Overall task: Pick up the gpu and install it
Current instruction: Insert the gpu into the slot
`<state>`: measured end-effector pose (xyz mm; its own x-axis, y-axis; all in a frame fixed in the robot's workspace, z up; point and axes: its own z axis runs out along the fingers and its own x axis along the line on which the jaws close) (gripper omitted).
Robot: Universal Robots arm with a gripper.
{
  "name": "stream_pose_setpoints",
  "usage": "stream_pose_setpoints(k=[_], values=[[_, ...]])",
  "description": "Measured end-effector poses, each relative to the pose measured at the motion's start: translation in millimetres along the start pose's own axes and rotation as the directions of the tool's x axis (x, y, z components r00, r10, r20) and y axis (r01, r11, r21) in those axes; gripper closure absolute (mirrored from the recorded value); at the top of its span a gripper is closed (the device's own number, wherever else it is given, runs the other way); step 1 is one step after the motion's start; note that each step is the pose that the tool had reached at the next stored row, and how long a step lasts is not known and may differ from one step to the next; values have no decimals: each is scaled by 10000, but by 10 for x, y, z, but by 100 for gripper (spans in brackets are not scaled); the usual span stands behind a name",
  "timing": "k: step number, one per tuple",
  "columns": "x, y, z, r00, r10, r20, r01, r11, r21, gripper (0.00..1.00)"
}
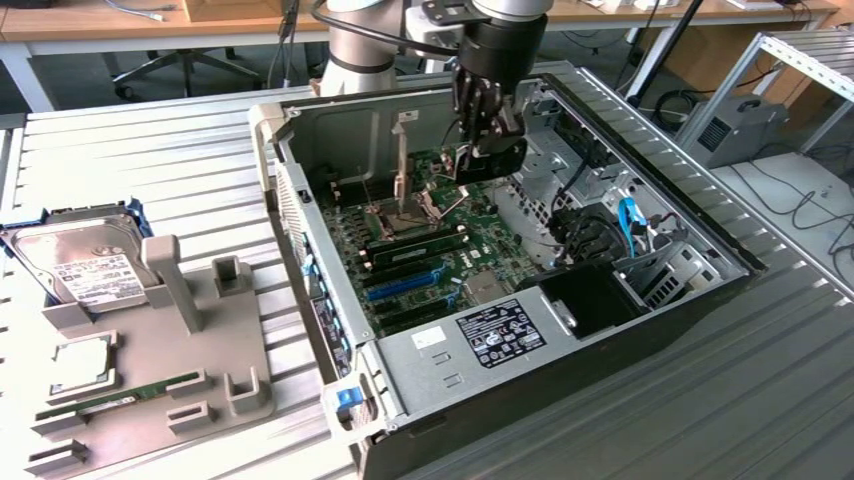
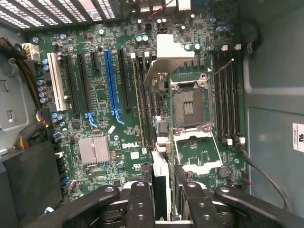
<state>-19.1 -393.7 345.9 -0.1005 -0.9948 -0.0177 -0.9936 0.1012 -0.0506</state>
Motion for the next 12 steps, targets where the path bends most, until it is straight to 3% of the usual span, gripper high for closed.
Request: stream_pose_setpoints(k=[12], values=[[0,0,1,9977,-672,35,672,9977,-11,71]])
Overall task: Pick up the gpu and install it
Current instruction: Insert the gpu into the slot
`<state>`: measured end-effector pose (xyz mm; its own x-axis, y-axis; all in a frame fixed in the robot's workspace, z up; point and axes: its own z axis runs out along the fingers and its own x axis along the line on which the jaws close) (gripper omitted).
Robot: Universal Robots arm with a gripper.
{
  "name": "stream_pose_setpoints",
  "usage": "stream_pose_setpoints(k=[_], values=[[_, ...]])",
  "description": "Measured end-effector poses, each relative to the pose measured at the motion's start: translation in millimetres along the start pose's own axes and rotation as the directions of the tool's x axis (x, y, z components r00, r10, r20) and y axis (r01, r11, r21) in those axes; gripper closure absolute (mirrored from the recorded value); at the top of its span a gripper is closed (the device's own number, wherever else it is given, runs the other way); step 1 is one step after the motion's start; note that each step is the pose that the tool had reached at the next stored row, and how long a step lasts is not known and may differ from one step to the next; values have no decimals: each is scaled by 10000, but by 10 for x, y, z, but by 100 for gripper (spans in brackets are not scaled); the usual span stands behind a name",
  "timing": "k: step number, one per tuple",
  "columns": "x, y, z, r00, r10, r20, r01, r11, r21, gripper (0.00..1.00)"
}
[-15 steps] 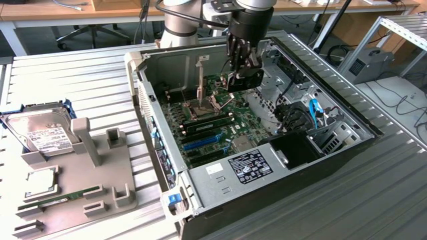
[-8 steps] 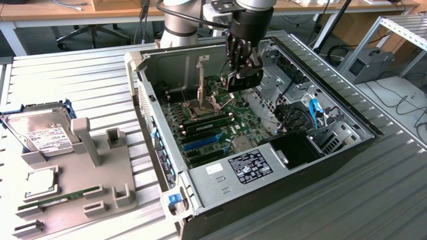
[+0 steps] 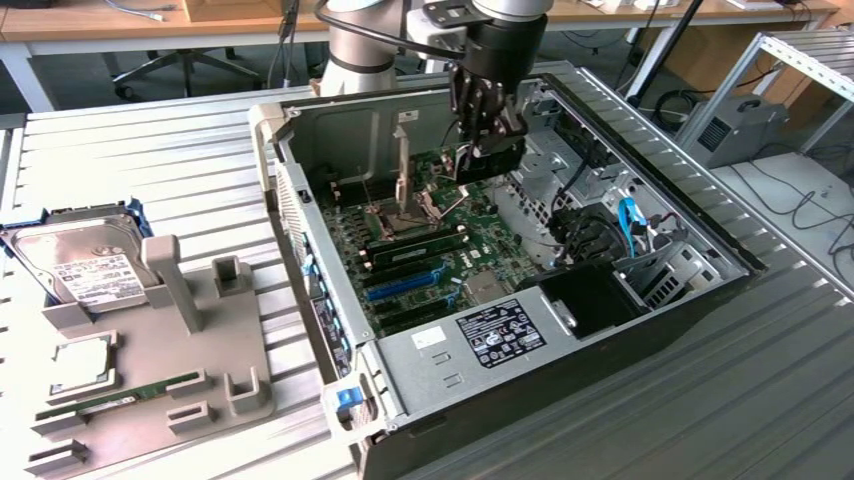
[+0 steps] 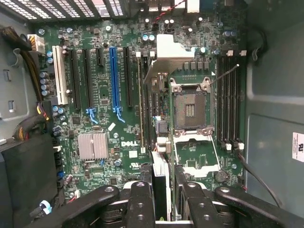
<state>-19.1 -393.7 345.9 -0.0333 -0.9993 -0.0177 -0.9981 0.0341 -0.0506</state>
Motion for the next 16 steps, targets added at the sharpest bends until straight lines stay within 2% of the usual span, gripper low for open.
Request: stream_pose_setpoints(k=[16], values=[[0,0,0,9962,-871,44,871,9962,-14,71]])
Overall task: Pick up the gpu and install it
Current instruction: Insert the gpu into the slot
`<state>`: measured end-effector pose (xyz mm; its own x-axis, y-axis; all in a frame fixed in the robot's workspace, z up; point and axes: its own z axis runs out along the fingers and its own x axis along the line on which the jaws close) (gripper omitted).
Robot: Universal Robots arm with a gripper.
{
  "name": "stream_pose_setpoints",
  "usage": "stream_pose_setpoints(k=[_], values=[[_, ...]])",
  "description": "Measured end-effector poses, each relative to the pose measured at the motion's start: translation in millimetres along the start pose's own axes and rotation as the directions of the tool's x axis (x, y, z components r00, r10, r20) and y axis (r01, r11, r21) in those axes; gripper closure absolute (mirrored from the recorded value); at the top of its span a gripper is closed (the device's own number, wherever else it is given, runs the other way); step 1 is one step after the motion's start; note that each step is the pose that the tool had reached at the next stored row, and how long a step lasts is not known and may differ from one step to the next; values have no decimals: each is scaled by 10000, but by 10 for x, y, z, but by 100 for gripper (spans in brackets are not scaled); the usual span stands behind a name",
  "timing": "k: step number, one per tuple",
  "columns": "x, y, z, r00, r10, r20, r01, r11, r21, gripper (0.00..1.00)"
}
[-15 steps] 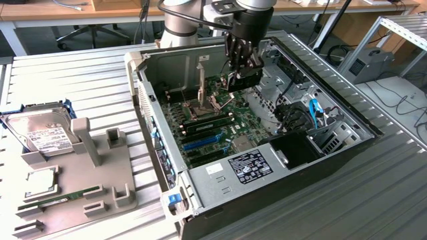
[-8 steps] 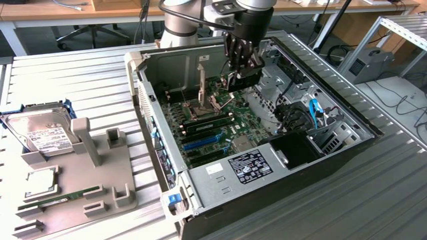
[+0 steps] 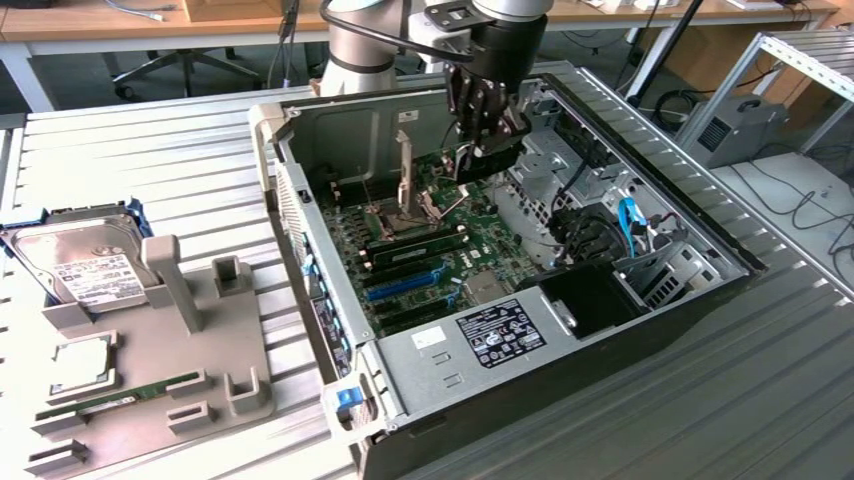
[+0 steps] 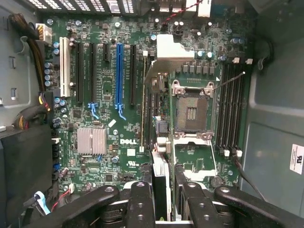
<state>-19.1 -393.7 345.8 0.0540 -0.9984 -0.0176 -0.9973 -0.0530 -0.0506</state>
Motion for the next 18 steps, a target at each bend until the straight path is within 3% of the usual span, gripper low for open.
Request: stream_pose_setpoints(k=[18], values=[[0,0,0,9944,-1059,55,1059,9944,-16,71]])
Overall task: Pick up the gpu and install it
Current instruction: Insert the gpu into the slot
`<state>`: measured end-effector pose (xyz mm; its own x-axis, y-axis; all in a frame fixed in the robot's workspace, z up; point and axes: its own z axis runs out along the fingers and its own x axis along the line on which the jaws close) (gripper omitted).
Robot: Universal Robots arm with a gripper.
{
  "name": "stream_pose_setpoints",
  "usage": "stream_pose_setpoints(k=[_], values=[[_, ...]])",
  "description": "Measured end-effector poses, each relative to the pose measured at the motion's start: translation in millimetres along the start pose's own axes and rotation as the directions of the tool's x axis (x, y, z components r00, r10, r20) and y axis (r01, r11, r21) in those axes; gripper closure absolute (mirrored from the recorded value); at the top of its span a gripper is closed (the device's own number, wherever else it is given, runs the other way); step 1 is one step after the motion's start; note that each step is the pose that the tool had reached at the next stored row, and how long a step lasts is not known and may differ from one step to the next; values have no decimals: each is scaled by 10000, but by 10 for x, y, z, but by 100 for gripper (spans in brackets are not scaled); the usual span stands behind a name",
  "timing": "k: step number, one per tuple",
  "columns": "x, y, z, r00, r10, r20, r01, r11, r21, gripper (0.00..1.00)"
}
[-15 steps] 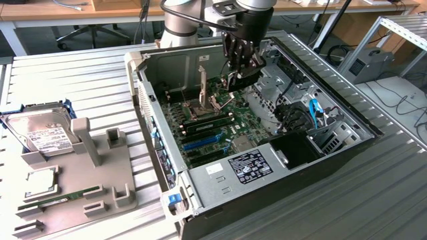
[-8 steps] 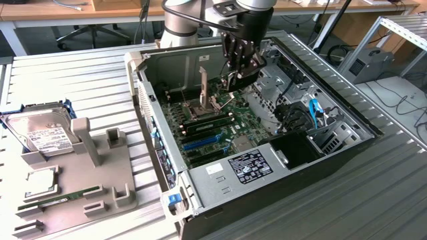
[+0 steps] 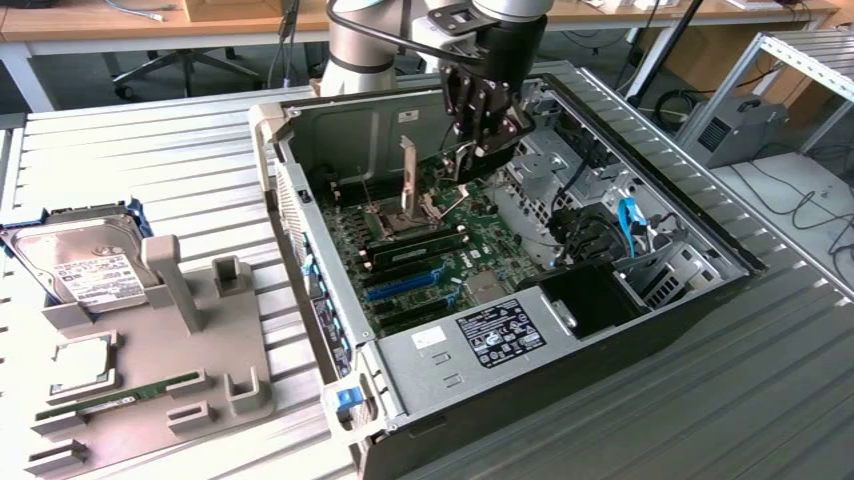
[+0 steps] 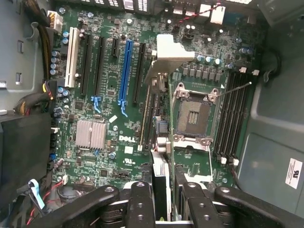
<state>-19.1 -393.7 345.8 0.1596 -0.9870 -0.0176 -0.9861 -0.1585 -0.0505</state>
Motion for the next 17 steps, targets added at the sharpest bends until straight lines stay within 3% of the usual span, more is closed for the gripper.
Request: stream_pose_setpoints(k=[17], values=[[0,0,1,9958,-910,47,910,9959,-13,71]])
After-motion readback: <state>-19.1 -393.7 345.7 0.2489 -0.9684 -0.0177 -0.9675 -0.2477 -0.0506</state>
